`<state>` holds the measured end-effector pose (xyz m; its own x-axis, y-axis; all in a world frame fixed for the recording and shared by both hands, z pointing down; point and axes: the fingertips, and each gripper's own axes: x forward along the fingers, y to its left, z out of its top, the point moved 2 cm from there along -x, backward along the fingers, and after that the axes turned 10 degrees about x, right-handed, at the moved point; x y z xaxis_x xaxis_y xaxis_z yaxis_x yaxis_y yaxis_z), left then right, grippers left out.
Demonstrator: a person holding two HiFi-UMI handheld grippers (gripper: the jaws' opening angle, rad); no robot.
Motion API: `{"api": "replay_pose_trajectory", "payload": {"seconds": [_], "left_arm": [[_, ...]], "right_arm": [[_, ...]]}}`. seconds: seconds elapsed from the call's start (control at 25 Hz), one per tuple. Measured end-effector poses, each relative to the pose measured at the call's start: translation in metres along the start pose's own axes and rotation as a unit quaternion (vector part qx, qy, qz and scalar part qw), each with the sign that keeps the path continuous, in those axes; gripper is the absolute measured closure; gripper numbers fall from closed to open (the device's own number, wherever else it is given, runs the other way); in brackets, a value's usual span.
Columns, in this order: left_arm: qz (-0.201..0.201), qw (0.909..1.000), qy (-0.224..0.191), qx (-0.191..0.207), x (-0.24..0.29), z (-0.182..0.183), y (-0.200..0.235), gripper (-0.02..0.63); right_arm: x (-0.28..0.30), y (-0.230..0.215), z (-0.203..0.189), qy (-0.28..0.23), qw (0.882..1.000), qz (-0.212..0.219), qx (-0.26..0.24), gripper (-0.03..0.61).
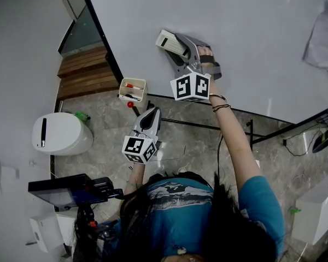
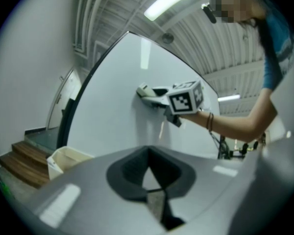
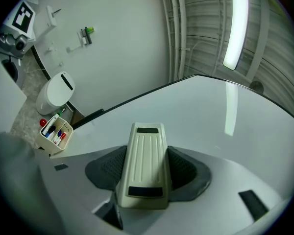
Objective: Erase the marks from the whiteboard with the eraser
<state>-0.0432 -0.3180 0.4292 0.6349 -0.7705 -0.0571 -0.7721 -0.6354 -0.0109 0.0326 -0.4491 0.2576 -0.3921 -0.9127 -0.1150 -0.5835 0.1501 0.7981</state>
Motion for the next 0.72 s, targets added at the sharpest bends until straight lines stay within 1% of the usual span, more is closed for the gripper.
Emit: {"api": "replay_pose_trajectory", "payload": {"seconds": [0.12,0.32,0.44,0.56,0.72], "left_arm": [[0.003,1.0,0.0,-0.006,0.0,0.001,0.001,0.611],[-0.003,0.9999,-0.003,-0.016,0.0,0.0,0.0,0.611],[-0.012,0.9998,-0.004,-0.017,0.002,0.002,-0.006,0.611],[-0.022,0.9996,-0.003,-0.016,0.005,0.003,-0.013,0.611],[-0.03,0.9995,-0.001,-0.013,0.009,0.005,-0.022,0.611]], "right_arm": [[-0.01,-0.028,0.007,-0.006,1.0,-0.02,0.016,0.315],[-0.038,-0.093,0.019,-0.018,0.995,-0.067,0.076,0.316],[-0.06,-0.142,0.02,-0.027,0.988,-0.109,0.104,0.315],[-0.08,-0.188,0.016,-0.052,0.979,-0.14,0.136,0.316],[-0.107,-0.236,0.001,-0.051,0.97,-0.182,0.153,0.316]]}}
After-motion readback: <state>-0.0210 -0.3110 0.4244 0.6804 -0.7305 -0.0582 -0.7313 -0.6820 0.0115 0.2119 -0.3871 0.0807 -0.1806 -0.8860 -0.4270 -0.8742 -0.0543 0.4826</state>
